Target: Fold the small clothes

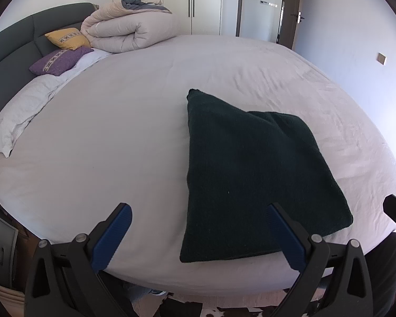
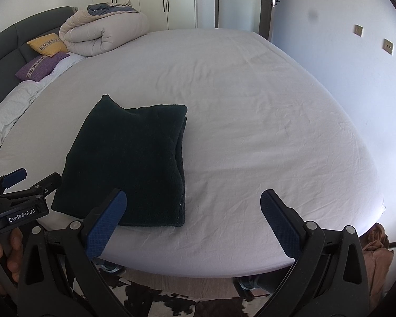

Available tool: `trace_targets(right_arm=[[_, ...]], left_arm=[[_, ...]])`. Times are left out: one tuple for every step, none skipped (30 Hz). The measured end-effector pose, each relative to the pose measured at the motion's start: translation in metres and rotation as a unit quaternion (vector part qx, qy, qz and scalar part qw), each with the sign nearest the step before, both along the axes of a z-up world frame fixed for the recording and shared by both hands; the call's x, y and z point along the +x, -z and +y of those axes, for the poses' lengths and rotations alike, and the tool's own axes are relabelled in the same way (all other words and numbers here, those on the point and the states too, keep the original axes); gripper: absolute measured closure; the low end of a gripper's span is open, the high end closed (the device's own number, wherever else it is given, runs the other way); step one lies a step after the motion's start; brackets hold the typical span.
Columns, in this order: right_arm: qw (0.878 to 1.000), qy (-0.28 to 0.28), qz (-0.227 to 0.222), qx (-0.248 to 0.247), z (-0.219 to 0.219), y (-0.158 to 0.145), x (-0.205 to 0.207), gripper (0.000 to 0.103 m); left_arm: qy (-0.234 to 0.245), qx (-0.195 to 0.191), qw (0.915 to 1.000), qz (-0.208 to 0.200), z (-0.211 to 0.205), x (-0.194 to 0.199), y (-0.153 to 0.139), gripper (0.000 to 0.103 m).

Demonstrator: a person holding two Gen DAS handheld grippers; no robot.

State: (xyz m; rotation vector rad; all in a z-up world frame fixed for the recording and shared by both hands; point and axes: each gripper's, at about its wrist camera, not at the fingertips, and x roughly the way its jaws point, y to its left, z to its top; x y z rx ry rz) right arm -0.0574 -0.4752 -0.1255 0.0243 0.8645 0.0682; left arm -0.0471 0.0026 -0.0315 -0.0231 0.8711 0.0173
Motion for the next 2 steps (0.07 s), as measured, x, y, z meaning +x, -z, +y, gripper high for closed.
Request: trace_targets(right_arm=[[1.0,0.0,0.0,0.0,-0.0004,-0.0001,0.0003,0.0],[1.0,0.0,-0.001,0.0,-0.0002,0.0,0.0002,0.0]], left_arm=[[0.0,-0.001,1.0,0.0,0.0001,0.0,0.0003,0.0],[0.0,-0.001,1.0,0.001,0.0004,0.0005,0.0007,0.0]])
